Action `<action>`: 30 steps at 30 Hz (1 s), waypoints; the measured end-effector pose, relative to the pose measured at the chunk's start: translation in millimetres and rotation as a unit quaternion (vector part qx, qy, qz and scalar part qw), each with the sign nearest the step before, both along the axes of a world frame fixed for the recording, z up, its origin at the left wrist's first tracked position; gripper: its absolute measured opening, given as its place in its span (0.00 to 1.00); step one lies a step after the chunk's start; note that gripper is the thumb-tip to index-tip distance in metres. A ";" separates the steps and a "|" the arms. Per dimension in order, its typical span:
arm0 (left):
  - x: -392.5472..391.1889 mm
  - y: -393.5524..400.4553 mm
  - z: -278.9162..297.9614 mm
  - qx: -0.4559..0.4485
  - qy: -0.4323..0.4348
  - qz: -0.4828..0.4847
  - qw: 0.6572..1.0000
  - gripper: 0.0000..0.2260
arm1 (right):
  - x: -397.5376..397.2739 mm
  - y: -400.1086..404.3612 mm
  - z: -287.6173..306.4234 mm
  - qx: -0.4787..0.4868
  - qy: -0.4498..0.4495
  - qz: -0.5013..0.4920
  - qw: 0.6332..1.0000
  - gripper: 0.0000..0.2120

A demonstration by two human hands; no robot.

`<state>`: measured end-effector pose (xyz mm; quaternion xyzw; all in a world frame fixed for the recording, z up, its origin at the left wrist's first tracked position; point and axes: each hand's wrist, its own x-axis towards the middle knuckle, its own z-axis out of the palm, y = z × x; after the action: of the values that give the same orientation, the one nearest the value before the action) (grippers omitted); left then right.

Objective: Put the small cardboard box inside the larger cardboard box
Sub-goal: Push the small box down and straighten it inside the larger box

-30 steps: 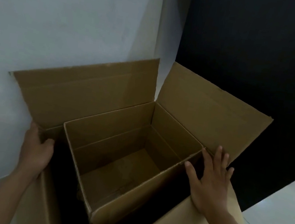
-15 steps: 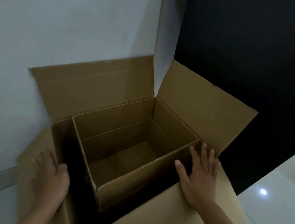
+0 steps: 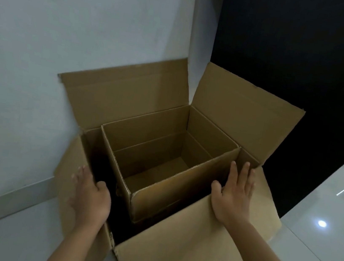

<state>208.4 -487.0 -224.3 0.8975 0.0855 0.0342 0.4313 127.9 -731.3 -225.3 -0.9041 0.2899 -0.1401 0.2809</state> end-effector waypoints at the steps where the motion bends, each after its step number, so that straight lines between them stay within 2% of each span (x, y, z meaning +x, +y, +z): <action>1: 1.6 -1.8 0.2 0.005 0.000 0.000 1.000 0.24 | 2.2 -1.9 0.1 -0.004 0.002 0.002 1.000 0.32; 10: 17.9 -13.9 3.2 0.022 0.001 -0.003 1.000 0.24 | 21.7 -15.6 2.2 -0.030 0.050 0.009 0.998 0.32; 17: 13.6 -7.5 11.9 0.096 0.055 -0.035 0.993 0.26 | 14.6 -22.1 15.3 -0.030 0.141 0.046 0.988 0.34; 30: -44.7 8.2 82.9 0.215 0.038 -0.138 0.966 0.27 | -37.1 12.7 83.5 -0.078 0.112 0.061 0.989 0.33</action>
<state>163.7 -478.8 -141.4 0.9729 -0.0321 -0.0424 0.2252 90.8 -718.6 -141.8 -0.9493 0.2520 -0.0432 0.1831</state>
